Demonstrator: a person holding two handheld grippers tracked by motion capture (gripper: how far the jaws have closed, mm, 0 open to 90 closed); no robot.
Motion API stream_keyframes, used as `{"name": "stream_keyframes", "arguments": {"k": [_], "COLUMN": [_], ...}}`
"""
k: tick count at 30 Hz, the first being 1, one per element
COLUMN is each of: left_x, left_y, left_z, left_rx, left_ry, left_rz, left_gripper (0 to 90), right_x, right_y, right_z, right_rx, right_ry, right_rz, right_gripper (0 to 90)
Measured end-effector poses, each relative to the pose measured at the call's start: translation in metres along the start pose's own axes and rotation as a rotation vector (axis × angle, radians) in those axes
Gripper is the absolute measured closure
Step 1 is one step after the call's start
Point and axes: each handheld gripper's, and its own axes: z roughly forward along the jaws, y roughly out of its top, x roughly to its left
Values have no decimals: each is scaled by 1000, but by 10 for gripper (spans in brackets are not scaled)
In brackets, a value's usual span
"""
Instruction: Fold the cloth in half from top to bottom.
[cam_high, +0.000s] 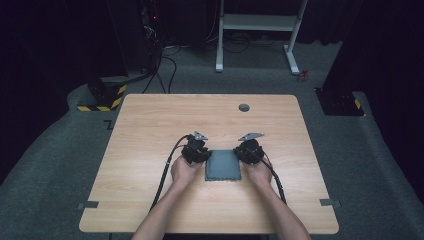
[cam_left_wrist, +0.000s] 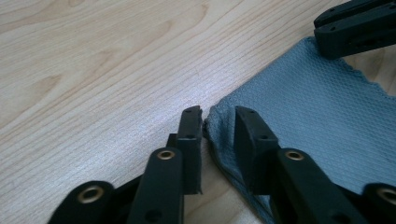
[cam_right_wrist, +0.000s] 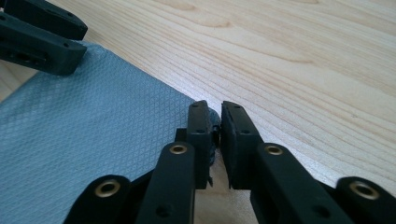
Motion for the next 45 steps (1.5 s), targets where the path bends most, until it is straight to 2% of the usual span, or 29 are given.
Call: {"name": "stream_keyframes", "arguments": {"k": [2,9,12,17,23,26,30,37,45], "left_x": [1,3,4,7,10,10,10,11,10], "left_y": [1,0,-4,-15,-21,-24,-29,-40,-54], "left_z": [-3,-15,-22,-34,-47,-54,-62,-74,-84], "left_rx": [-10,-31,-55,-83,-105,-118,-145,-176,-202], "left_ry": [-3,6,-20,-22,-11,-6,-4,-11,14], "left_rz": [-4,1,-37,-50,-48,-49,-56,-68,-80], "left_gripper": [637,586,565,534,529,522,512,501,471], "right_x": [1,1,0,-4,-10,-12,-12,-9,-11], "right_y": [1,2,0,-11,-19,-22,-26,-33,-41], "right_z": [-5,-15,-20,-30,-40,-47,-55,-68,-79], "right_rx": [-13,-44,-56,-83,-102,-116,-132,-157,-177], "right_ry": [5,18,29,60,63,62,68,64,68], "right_rz": [10,14,20,51,74,68,78,57,69], "right_gripper": [796,752,742,743,743,740,732,716,707]}}
